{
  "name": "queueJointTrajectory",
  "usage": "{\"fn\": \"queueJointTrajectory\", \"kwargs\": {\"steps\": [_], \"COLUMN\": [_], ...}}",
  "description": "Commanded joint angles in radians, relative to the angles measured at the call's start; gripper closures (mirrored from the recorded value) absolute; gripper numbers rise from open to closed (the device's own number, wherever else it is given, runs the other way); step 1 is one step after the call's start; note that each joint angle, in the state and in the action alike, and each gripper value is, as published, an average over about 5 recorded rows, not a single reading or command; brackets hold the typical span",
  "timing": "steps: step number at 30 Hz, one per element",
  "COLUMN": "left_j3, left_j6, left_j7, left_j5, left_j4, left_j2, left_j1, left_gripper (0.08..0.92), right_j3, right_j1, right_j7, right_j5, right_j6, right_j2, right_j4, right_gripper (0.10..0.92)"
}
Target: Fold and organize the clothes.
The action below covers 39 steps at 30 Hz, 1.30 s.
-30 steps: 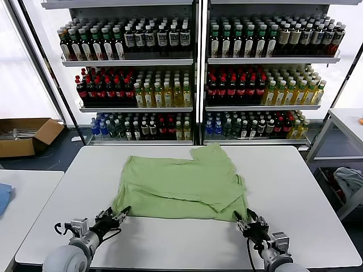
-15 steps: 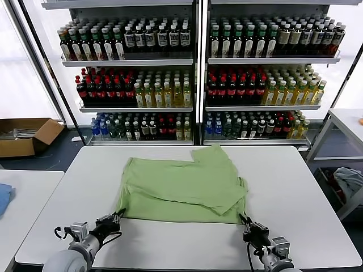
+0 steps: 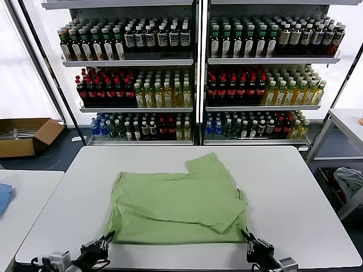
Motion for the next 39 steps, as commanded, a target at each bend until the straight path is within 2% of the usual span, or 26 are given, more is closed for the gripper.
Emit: {"fn": "queueJointTrajectory", "kwargs": {"steps": [1,7,10,13,16,21,24,31,35,39], "left_j3": [-0.089,-0.143,-0.199,-0.226,-0.188,-0.022,0.093,0.340,0.472,0.574], "left_j6": [0.005,0.006,0.006,0.004,0.001,-0.021,-0.028,-0.043,-0.055,-0.066], "left_j7": [0.007,0.004,0.006,0.006,0.009,0.032,0.039,0.051,0.056,0.056], "left_j5": [0.038,0.022,-0.033,-0.107,-0.133,-0.155,-0.182,-0.210,-0.218,-0.216], "left_j4": [-0.139,-0.147,-0.134,-0.100,-0.031,0.119,0.218,0.427,0.552,0.654], "left_j2": [-0.040,-0.012,0.040,0.122,0.220,0.355,0.410,0.494,0.502,0.476], "left_j1": [0.212,0.171,0.124,0.028,-0.093,-0.269,-0.393,-0.704,-0.872,-0.989], "left_gripper": [0.809,0.610,0.523,0.437,0.350,0.215,0.183,0.177,0.177,0.177], "right_j3": [0.016,0.083,0.147,0.189,0.174,0.022,-0.111,-0.324,-0.411,-0.468], "right_j1": [-0.149,-0.091,-0.008,0.112,0.310,0.666,0.855,1.120,1.225,1.301], "right_j7": [0.012,-0.012,-0.030,-0.040,-0.062,-0.179,-0.219,-0.252,-0.253,-0.250], "right_j5": [-0.030,0.066,0.179,0.285,0.357,0.360,0.357,0.364,0.363,0.346], "right_j6": [-0.014,0.039,0.066,0.065,0.044,-0.001,-0.033,-0.115,-0.138,-0.142], "right_j2": [0.004,-0.024,-0.064,-0.120,-0.200,-0.288,-0.289,-0.242,-0.210,-0.164], "right_j4": [0.124,0.136,0.121,0.073,-0.059,-0.367,-0.515,-0.782,-0.893,-0.982], "right_gripper": [0.874,0.721,0.626,0.530,0.435,0.288,0.225,0.203,0.203,0.203]}}
